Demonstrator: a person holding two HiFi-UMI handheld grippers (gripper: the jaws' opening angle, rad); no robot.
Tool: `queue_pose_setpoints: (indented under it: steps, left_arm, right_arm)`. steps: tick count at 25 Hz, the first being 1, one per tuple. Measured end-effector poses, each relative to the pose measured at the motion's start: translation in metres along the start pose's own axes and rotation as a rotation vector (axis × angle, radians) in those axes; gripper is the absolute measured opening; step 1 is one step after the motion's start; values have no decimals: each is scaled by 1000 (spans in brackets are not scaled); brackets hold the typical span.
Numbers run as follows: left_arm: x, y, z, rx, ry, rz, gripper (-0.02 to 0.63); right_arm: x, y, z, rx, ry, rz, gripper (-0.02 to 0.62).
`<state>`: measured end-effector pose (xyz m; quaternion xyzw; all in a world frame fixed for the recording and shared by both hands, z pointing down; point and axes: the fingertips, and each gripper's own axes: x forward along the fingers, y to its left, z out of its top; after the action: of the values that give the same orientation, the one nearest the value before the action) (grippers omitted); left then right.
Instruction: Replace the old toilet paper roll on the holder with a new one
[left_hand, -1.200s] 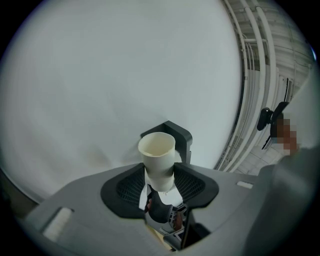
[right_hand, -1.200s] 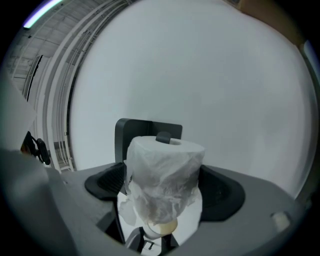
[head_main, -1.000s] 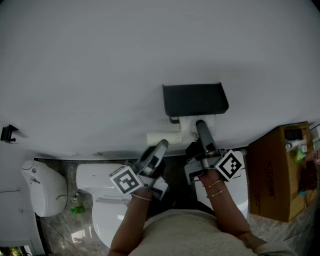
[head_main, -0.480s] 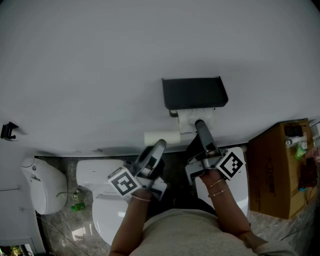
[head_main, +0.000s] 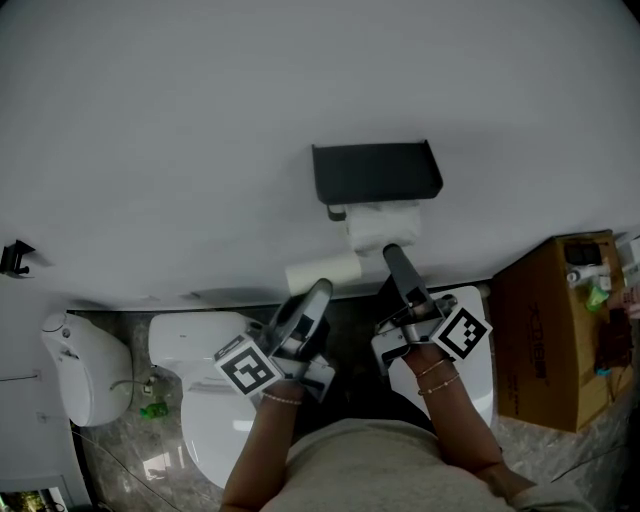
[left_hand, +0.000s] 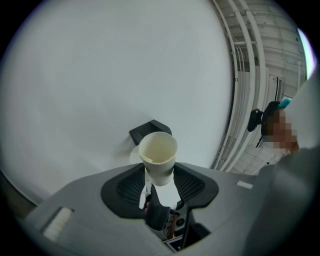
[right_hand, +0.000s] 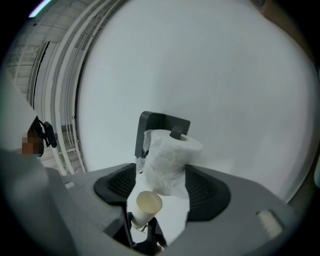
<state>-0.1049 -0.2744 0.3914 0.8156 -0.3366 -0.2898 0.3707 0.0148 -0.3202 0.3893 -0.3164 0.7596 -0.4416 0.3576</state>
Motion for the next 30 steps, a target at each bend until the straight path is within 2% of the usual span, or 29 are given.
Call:
queue_pose_setpoints:
  steps: [5,7,9,14,17,25,30]
  left_arm:
    - [-7,-5,-5,5,13,1,186]
    - [2,-13,-14,0,11,-19,186]
    - [16,-23,-23,4,16,-42,186]
    - [22,-40,-20,49,34,-71,186]
    - [25,-51,-17,63,30,-102,186]
    - [40,-67,-11,134,32,-137,186]
    - [44,-65,-13,140,35,-148,186]
  right_arm:
    - [-8,16,-4,-29,14,46,186]
    - [-15,22,6,-57,23,79,117]
    - [-20,28,21,-93,27,105,81]
    - [-26,57,24,-226,37,152,42]
    - [-30,68,26,-272,39,151,5]
    - [-32,81,29,-383,44,150,5]
    - [-32,78,29,-411,60,161,5]
